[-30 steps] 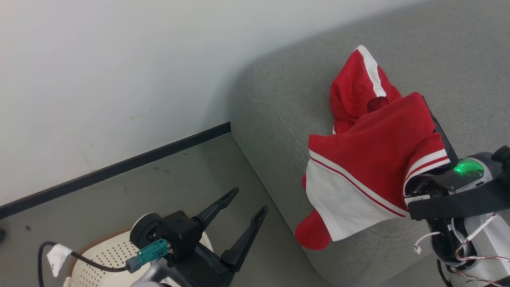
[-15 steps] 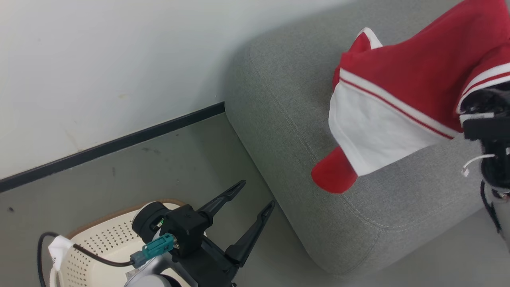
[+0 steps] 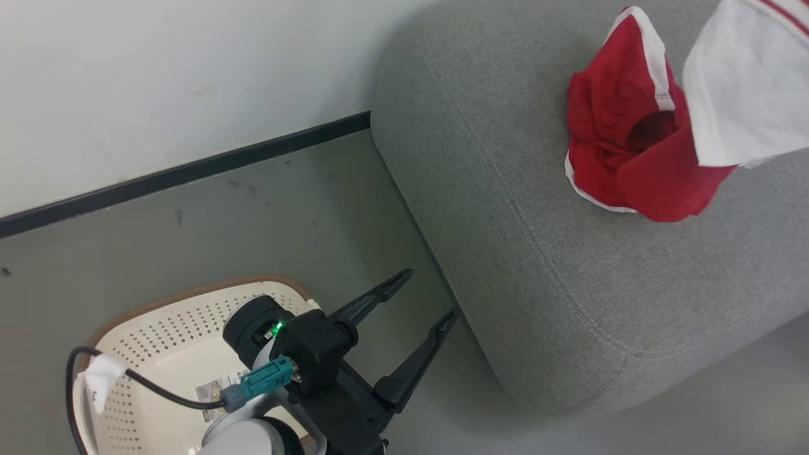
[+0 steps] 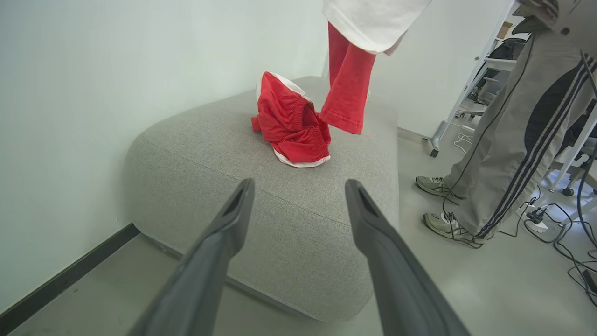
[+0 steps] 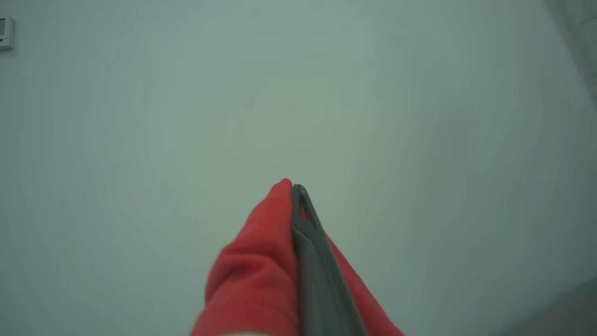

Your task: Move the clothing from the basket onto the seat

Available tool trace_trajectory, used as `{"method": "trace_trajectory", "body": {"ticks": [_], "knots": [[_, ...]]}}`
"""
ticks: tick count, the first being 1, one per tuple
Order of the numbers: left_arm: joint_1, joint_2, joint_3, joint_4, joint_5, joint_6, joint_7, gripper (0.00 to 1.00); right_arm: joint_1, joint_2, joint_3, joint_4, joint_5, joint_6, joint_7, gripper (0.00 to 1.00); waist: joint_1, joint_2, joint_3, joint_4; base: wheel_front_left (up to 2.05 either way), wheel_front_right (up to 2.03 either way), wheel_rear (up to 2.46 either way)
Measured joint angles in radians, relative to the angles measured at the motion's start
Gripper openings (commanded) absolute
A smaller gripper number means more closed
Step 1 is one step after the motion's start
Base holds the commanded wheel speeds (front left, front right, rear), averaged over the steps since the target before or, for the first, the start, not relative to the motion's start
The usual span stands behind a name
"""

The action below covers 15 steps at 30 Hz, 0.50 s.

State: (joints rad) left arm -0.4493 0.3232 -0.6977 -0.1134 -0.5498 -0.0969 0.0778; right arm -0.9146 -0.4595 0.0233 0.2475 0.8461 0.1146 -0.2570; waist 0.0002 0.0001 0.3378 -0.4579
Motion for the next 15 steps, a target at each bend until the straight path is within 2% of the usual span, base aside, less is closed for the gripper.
{"method": "trace_trajectory", "body": {"ticks": [7,12,15], "knots": [[-0.023,0.010,-0.005,-0.011,0.000,-0.001,0.015,1.00,-0.110,-0.101,-0.095,0.079,-0.017,-0.065,-0.001,0.00,0.0000,0.0000,0.053,0.033,0.00,0.00,0.00],[-0.043,0.007,-0.020,-0.015,0.001,-0.009,0.026,1.00,-0.134,-0.196,-0.118,0.154,-0.067,-0.105,0.001,0.00,-0.0001,0.0000,0.085,0.068,0.00,0.00,0.00],[-0.054,0.013,-0.017,-0.021,0.000,-0.009,0.026,1.00,-0.145,-0.228,-0.120,0.196,-0.082,-0.107,0.010,0.00,-0.0001,-0.0001,0.102,0.094,0.00,0.00,0.00]]}}
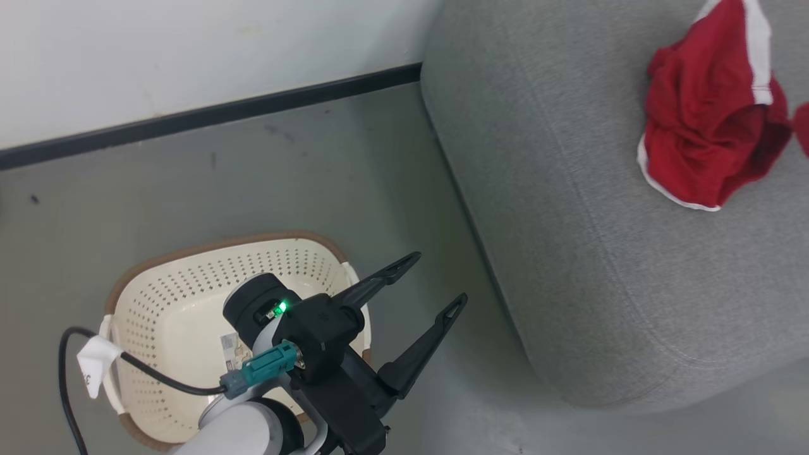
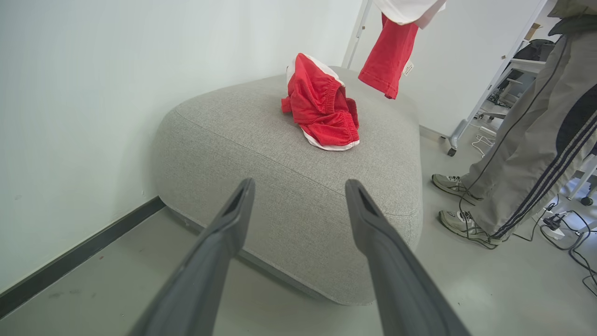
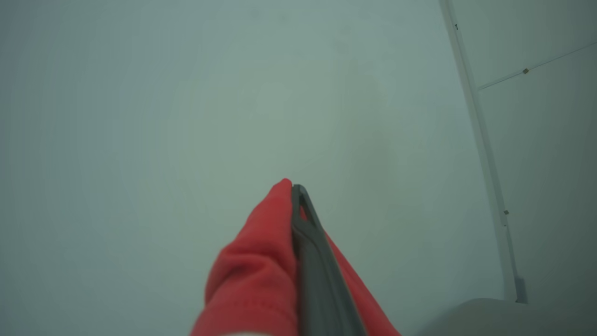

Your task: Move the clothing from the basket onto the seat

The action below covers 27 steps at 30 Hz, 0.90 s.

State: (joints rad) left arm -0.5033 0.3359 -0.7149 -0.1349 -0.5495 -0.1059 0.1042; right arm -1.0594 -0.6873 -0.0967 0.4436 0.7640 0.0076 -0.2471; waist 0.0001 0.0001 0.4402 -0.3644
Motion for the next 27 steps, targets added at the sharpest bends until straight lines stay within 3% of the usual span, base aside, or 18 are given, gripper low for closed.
{"method": "trace_trajectory", "body": {"ticks": [6,12,21,27], "knots": [[-0.007,0.013,0.003,-0.020,0.000,0.000,0.010,1.00,-0.038,-0.031,0.006,0.050,-0.027,-0.022,0.008,0.00,0.0000,0.0000,0.046,0.045,0.00,0.00,0.00],[-0.013,0.026,0.002,-0.035,0.004,-0.001,0.026,1.00,-0.054,-0.049,-0.006,0.066,-0.070,-0.082,0.007,0.00,0.0001,0.0000,0.101,0.078,0.00,0.00,0.00],[-0.046,0.038,0.006,-0.033,0.004,-0.002,0.027,1.00,0.022,0.055,0.089,0.141,-0.125,-0.097,0.010,0.00,0.0002,0.0001,0.167,0.112,0.00,0.00,0.00],[-0.048,0.038,0.007,-0.026,0.004,-0.009,0.026,1.00,0.088,0.087,0.178,0.217,-0.145,-0.095,0.101,0.00,0.0000,0.0000,0.174,0.119,0.00,0.00,0.00]]}}
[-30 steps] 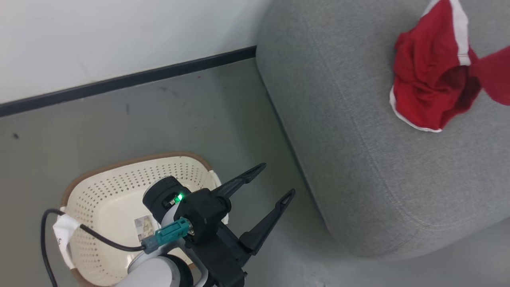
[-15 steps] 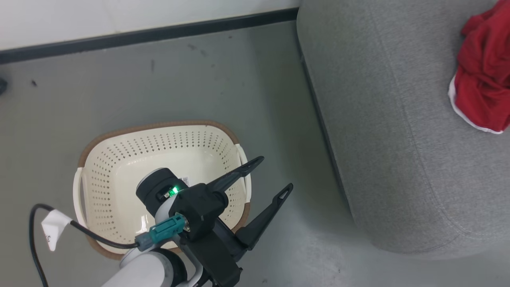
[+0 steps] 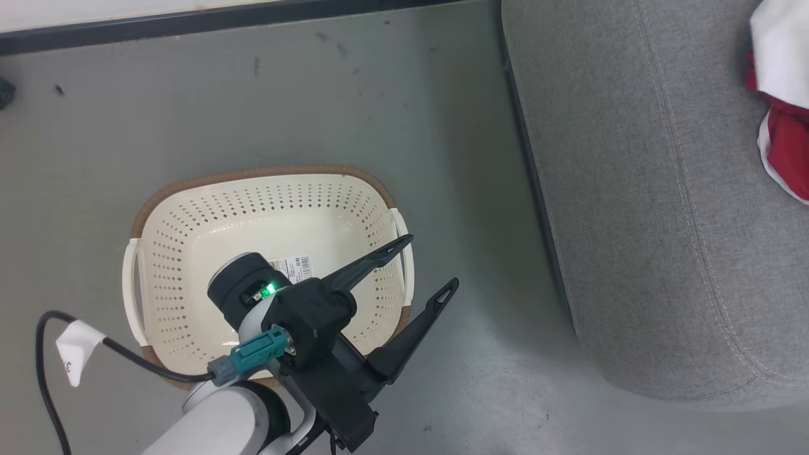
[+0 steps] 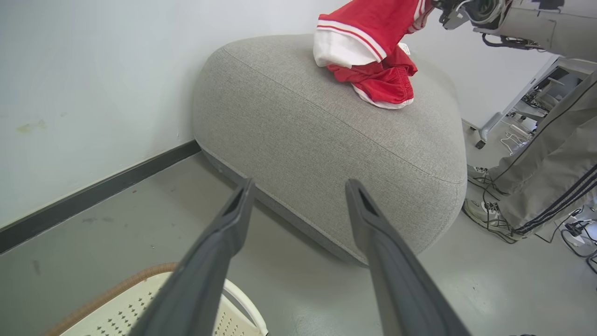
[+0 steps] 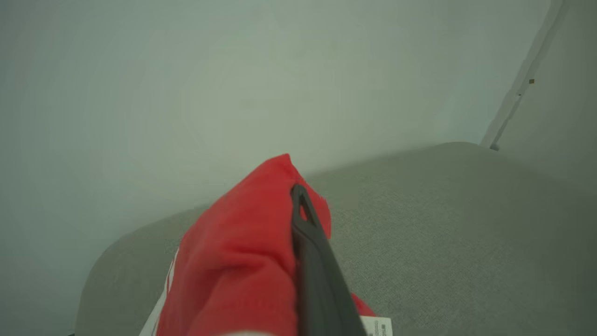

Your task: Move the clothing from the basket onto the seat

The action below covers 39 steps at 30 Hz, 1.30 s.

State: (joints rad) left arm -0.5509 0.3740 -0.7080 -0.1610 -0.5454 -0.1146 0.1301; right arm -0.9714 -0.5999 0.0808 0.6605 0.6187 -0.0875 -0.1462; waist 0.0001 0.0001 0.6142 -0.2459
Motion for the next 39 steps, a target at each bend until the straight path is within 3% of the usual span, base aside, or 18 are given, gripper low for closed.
{"method": "trace_trajectory", "body": {"ticks": [9,10,11,12,13,23,39], "knots": [[-0.005,-0.015,-0.002,0.040,-0.008,-0.001,-0.020,1.00,0.003,-0.030,0.104,0.158,-0.079,0.020,0.122,0.00,-0.0001,0.0000,-0.024,0.003,0.00,0.00,0.00],[-0.005,-0.017,-0.003,0.044,-0.009,-0.001,-0.024,1.00,0.004,-0.033,0.112,0.171,-0.088,0.023,0.134,0.09,0.0000,0.0000,-0.028,0.004,0.00,0.00,0.00],[-0.005,-0.019,-0.003,0.047,-0.010,-0.001,-0.028,1.00,0.005,-0.034,0.118,0.184,-0.094,0.028,0.146,0.33,-0.0001,0.0000,-0.033,0.005,0.00,0.00,0.00],[-0.005,-0.018,-0.002,0.049,-0.012,-0.001,-0.028,1.00,0.005,-0.034,0.122,0.191,-0.097,0.031,0.152,0.69,-0.0001,0.0000,-0.038,0.006,0.00,0.00,0.00],[-0.005,-0.018,-0.002,0.051,-0.014,-0.001,-0.032,1.00,0.004,-0.034,0.127,0.196,-0.100,0.035,0.158,1.00,-0.0001,0.0000,-0.042,0.007,0.00,0.00,0.00],[0.003,-0.018,0.001,0.099,-0.024,-0.001,-0.071,1.00,-0.030,-0.002,0.165,0.254,-0.102,0.066,0.235,1.00,-0.0001,0.0000,-0.096,-0.001,0.00,0.00,0.00],[0.075,-0.034,0.009,0.175,-0.065,-0.001,-0.133,1.00,0.000,0.001,0.238,0.346,-0.118,0.178,0.339,1.00,-0.0002,-0.0001,-0.245,-0.045,0.00,0.00,0.00]]}}
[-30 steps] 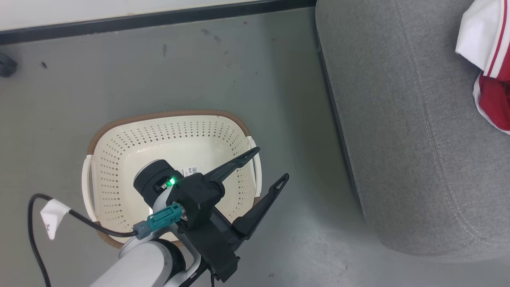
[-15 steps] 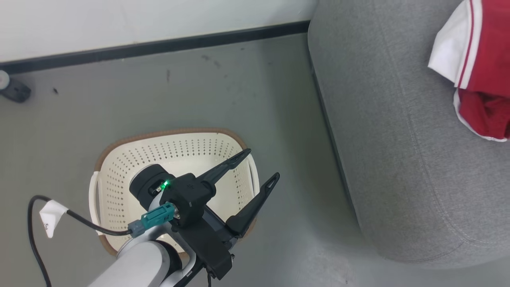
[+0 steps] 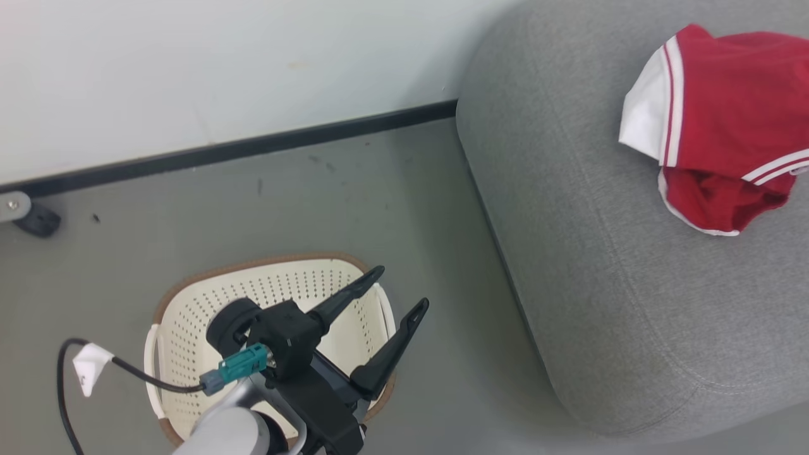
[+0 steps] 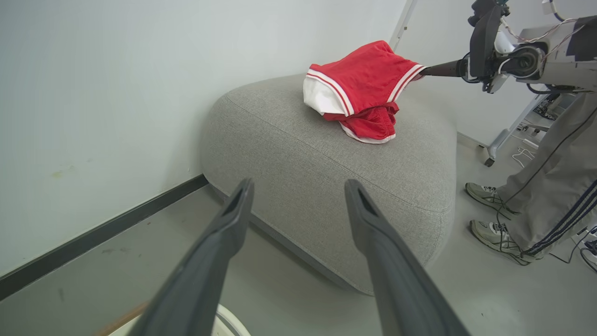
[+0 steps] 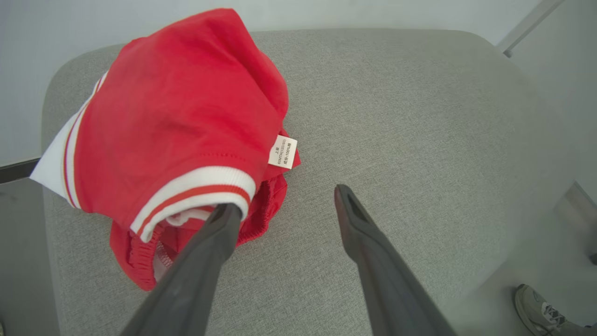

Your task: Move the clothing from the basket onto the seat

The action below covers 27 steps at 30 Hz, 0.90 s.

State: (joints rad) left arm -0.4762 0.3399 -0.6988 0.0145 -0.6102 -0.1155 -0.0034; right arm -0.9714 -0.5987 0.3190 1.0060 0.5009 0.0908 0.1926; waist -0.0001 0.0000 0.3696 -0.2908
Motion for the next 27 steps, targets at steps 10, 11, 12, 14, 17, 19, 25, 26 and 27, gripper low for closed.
{"method": "trace_trajectory", "body": {"ticks": [10,11,12,14,17,19,25,26,27], "knots": [[0.056,-0.021,0.038,0.046,-0.023,0.022,-0.059,1.00,0.045,-0.010,0.043,-0.096,-0.011,0.024,-0.058,1.00,-0.0001,0.0000,-0.109,-0.012,0.00,0.00,0.00],[0.060,-0.021,0.042,0.047,-0.023,0.028,-0.062,1.00,0.045,-0.008,0.046,-0.108,-0.011,0.025,-0.067,1.00,0.0000,0.0000,-0.120,-0.012,0.00,0.00,0.00],[0.065,-0.022,0.047,0.047,-0.026,0.030,-0.067,1.00,0.049,-0.007,0.049,-0.126,-0.011,0.028,-0.077,1.00,0.0000,0.0000,-0.132,-0.011,0.00,0.00,0.00],[0.078,-0.026,0.051,0.048,-0.033,0.038,-0.076,1.00,0.066,-0.008,0.051,-0.165,-0.011,0.030,-0.103,1.00,-0.0002,-0.0001,-0.153,-0.006,0.00,0.00,0.00],[0.095,-0.029,0.059,0.047,-0.045,0.047,-0.088,1.00,0.103,-0.009,0.046,-0.257,-0.002,0.032,-0.176,1.00,-0.0001,0.0000,-0.180,0.008,0.00,0.00,0.00],[0.099,-0.028,0.061,0.047,-0.049,0.057,-0.091,1.00,0.119,-0.018,0.041,-0.314,0.002,0.033,-0.216,1.00,-0.0002,-0.0001,-0.192,0.023,0.00,0.00,0.00],[0.128,-0.026,0.093,0.051,-0.056,0.089,-0.118,1.00,0.245,-0.040,-0.006,-0.460,0.039,0.033,-0.309,1.00,0.0000,-0.0001,-0.221,0.084,0.00,0.00,0.00],[0.136,-0.025,0.102,0.052,-0.058,0.090,-0.124,1.00,0.272,-0.042,-0.012,-0.485,0.043,0.033,-0.320,1.00,0.0000,-0.0001,-0.226,0.095,0.00,0.00,0.00],[0.142,-0.023,0.109,0.053,-0.062,0.097,-0.127,1.00,0.298,-0.043,-0.016,-0.509,0.050,0.032,-0.329,1.00,0.0000,0.0000,-0.231,0.106,0.00,0.00,0.00]]}}
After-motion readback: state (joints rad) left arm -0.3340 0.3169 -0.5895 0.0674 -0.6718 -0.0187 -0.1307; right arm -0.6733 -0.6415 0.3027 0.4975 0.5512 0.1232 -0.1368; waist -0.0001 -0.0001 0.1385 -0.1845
